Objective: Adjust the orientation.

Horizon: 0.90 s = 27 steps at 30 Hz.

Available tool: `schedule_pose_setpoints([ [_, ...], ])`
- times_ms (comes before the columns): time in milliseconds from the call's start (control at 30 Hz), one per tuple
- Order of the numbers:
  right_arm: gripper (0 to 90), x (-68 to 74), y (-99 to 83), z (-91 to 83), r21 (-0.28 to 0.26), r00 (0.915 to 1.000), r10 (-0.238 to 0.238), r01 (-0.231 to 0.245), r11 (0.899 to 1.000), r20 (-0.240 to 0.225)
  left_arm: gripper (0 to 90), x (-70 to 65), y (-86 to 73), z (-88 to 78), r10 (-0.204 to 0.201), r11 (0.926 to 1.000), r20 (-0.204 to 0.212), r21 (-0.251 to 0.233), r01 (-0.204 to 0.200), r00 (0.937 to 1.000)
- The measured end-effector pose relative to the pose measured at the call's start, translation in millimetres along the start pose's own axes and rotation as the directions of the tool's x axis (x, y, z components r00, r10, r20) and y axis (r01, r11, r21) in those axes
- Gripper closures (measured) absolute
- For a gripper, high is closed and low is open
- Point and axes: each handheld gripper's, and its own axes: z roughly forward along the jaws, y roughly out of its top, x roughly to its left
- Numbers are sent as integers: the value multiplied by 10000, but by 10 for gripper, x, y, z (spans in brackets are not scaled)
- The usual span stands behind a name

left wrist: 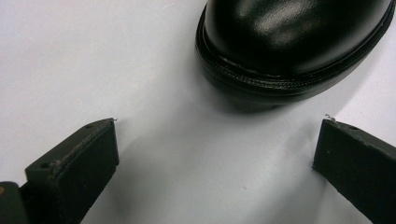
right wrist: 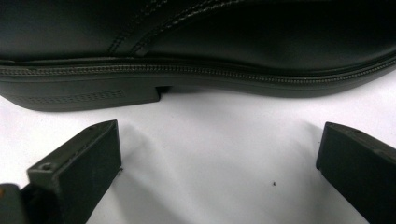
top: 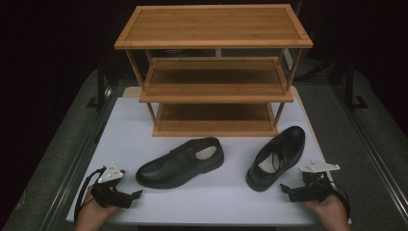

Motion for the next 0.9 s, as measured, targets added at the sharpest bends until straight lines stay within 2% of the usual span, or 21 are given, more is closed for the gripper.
schedule_pose_setpoints([
  [300,27,6,-8,-19,-46,10000,23,-22,10000,55,0,2,1,-1,7,10000,9,27,-7,10000],
  [467,158,20,-48,-98,-270,10000,-15,14,9996,-66,5,4,0,-11,6,10000,-9,-49,-6,10000],
  [500,192,12,-49,-116,-281,9998,77,-82,9996,-189,36,7,-1,-28,-39,9999,-22,-140,38,10000],
  [533,285,10,-55,-160,-349,9990,204,-217,9992,-386,174,10,-7,-46,-80,9994,-17,-325,79,10000],
  [600,318,15,-51,-186,-363,9988,248,-263,9990,-426,205,16,-16,-63,-128,9986,141,-519,135,9998],
  [633,371,20,-43,-216,-424,9986,264,-284,9987,-461,221,17,-16,-72,-114,9987,147,-496,122,9998],
  [667,457,26,-19,-286,-627,9983,307,-338,9975,-494,280,13,-20,-84,-88,9987,176,-504,97,9998],
  [700,457,26,-19,-286,-627,9983,307,-338,9975,-494,280,10,-22,-102,-33,9985,233,-544,45,9997],
  [800,576,44,26,-392,-811,9979,257,-305,9962,-595,395,5,-7,-168,-181,9967,283,-792,203,9994],
  [833,623,45,40,-427,-815,9972,265,-321,9962,-696,439,3,0,-187,-336,9952,430,-903,374,9985],
  [900,700,50,75,-498,-952,9965,160,-239,9952,-824,533,-4,16,-223,-335,9943,582,-987,391,9977],
])
